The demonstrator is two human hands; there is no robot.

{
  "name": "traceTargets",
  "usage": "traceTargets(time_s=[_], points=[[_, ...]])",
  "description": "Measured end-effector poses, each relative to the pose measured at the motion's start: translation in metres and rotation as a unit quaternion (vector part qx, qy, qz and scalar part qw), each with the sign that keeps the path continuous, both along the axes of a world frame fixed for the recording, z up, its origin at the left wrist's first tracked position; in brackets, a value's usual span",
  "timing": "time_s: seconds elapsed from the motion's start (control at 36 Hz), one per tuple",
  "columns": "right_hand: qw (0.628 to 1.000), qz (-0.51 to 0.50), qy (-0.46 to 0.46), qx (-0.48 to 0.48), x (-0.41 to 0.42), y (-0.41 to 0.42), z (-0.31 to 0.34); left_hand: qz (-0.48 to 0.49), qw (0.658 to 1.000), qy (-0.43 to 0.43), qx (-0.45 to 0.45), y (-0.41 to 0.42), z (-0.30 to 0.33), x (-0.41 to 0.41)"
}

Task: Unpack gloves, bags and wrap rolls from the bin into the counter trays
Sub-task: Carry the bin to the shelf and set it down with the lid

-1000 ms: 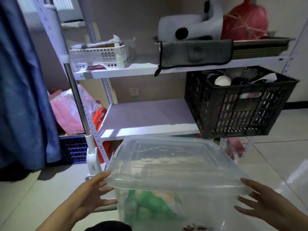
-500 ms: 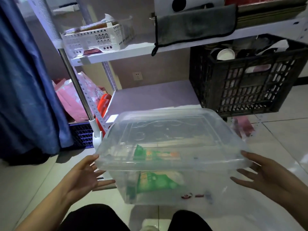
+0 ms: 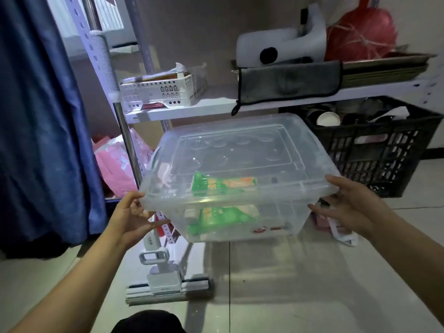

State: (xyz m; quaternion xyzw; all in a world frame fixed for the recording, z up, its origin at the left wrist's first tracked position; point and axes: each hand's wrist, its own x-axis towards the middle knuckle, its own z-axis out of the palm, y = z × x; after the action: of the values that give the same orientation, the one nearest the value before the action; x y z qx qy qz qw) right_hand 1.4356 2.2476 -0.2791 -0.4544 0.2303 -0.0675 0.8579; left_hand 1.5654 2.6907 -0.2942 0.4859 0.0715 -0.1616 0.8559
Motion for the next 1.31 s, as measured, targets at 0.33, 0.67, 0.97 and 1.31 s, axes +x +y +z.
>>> traceTargets(time_s=[0.33, 0.67, 0.97, 1.31], points=[[0.918, 0.07, -0.043, -0.388, 0.052, -0.01, -0.045, -0.119, 0.977, -0.12, 0.129, -0.009, -0.023, 0.047], [0.526, -0.122, -0.125, -0.833, 0.098, 0.017, -0.037, 0.089, 0.545, -0.565, 0.613, -0.04, -0.01, 0.062], [0.471, -0.13, -0.093, -0.868, 0.149, 0.017, -0.013, 0.093, 0.458, -0.594, 0.655, -0.044, 0.013, 0.126], [0.514, -0.139, -0.075, -0.843, 0.228, 0.024, 0.018, 0.125, 0.478, -0.561, 0.664, -0.067, 0.037, 0.209]])
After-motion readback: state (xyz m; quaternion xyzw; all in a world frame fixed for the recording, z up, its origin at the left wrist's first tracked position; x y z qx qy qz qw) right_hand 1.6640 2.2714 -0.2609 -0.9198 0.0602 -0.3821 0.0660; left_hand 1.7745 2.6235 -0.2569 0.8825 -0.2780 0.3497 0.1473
